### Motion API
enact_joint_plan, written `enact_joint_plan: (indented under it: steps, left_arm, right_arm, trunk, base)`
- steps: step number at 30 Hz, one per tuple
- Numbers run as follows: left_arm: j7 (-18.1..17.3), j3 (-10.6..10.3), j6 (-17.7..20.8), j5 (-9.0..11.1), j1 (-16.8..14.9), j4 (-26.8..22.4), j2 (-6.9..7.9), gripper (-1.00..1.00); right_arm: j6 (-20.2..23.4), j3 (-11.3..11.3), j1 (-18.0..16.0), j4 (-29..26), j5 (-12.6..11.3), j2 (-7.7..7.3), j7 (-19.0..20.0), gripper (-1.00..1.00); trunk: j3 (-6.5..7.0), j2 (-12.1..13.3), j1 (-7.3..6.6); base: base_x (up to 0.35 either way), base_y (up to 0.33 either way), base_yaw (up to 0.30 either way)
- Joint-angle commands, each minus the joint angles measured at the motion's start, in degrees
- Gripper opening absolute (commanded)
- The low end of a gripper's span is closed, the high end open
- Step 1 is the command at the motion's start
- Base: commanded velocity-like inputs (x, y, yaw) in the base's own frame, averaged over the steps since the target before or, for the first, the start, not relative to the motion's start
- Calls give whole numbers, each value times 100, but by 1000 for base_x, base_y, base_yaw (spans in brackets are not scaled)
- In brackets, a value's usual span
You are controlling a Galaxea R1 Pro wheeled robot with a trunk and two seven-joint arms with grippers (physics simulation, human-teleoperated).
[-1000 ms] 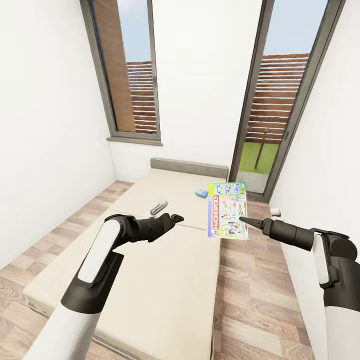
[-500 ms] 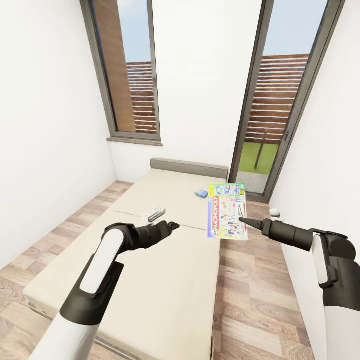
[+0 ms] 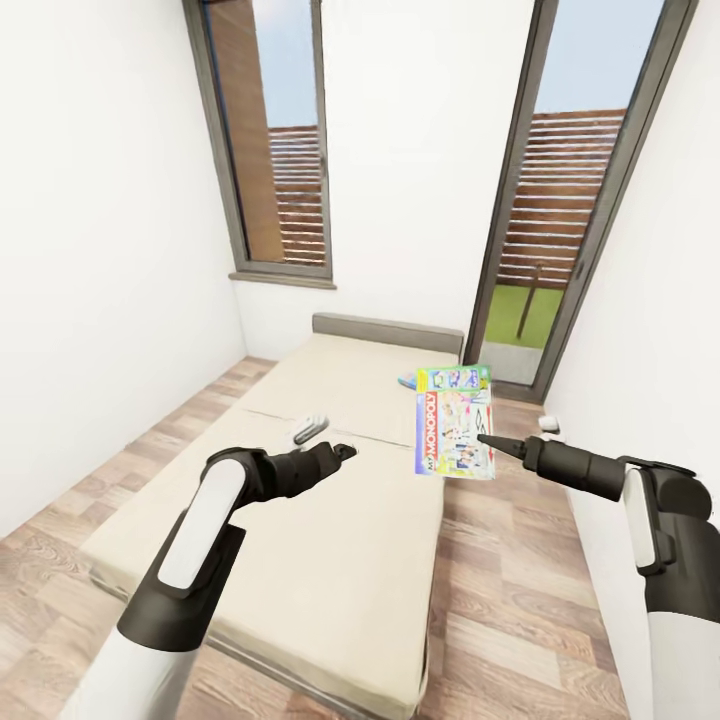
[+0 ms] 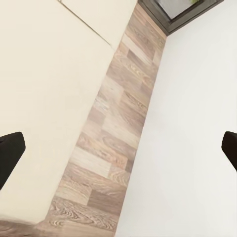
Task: Put all the toys in the child's room - the three board games (two on the bed and one on the table), the two jigsaw puzzles on the table, and the tennis ball on the table - inside the toy box on the table in the child's room.
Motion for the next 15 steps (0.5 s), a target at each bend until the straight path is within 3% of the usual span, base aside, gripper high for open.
enact_joint_plan:
  steps: [1, 6, 15]
  left_arm:
    - [59, 2, 6, 43, -6, -3, -3, 100]
    - [57, 6, 3, 16, -2, -3, -2, 100]
    - [56, 8, -4, 2, 0, -3, -10, 100]
  right_arm:
    - [52, -2, -6, -1, -39, 5, -42, -100]
    - [52, 1, -9, 1, -33, 28, -256, -100]
    - [52, 23, -10, 3, -25, 42, -369, -100]
  trunk:
    - [-10, -14, 1]
    - [6, -14, 1]
    - [39, -14, 1]
  base:
    - [-317, 0, 214]
    - [-283, 0, 241]
    - [-65, 0, 265]
